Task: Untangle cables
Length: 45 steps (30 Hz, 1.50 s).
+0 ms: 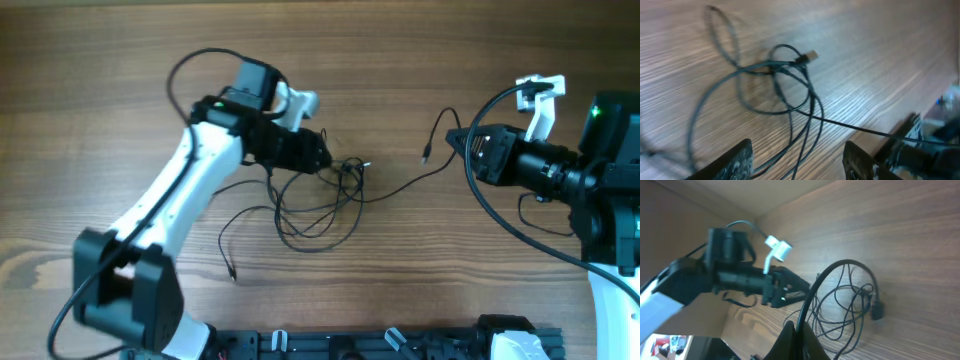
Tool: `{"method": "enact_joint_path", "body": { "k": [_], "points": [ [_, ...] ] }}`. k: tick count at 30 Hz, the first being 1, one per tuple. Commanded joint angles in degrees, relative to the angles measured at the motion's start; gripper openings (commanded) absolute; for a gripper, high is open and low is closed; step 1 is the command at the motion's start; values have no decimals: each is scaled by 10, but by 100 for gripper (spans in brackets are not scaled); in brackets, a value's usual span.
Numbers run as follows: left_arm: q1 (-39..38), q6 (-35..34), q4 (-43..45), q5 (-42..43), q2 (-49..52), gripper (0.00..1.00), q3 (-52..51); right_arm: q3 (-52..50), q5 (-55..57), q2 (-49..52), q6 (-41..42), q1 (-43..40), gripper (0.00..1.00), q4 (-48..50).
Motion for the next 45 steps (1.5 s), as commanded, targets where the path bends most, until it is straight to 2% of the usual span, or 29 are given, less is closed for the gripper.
{"method": "enact_joint_path", "body": {
  "k": [1, 3, 7, 13, 16, 18, 21, 24, 27, 31, 35, 40, 45],
  "points": [
    [-44, 128, 14, 33, 42, 61, -1, 10, 3, 11, 2, 1, 4, -8],
    [-64, 158, 31, 28, 61, 61, -1, 10, 5, 17, 2, 1, 4, -16],
    [-87, 158, 73, -4, 100, 60, -1, 10, 14, 25, 2, 1, 4, -29],
    [-96, 158, 79, -4, 152, 55, -1, 10, 17, 25, 2, 1, 4, -31],
    [-96, 137, 87, -28, 175, 51, -1, 10, 25, 25, 3, 1, 4, -33],
    [-96, 101, 94, -81, 190, 49, -1, 10, 33, 25, 2, 1, 4, -39],
    [-96, 77, 87, -124, 202, 43, -2, 10, 44, 25, 2, 1, 4, -46],
    [-96, 38, 73, -123, 202, 27, -3, 10, 44, 25, 2, 1, 4, -45],
    [-96, -7, 69, -106, 202, 4, -3, 10, 45, 25, 2, 1, 4, -45],
    [-94, -50, 76, -59, 200, 4, -2, 10, 64, 25, 2, 1, 4, -46],
    [-80, -100, 79, -25, 159, 4, 7, 10, 76, 26, 2, 1, 4, -41],
    [-43, -178, 80, -35, 12, 4, 7, 10, 78, 47, -2, 1, 5, -42],
    [2, -209, 62, -51, -141, 4, 7, 10, 96, 79, -43, 1, 5, -43]
  ]
}}
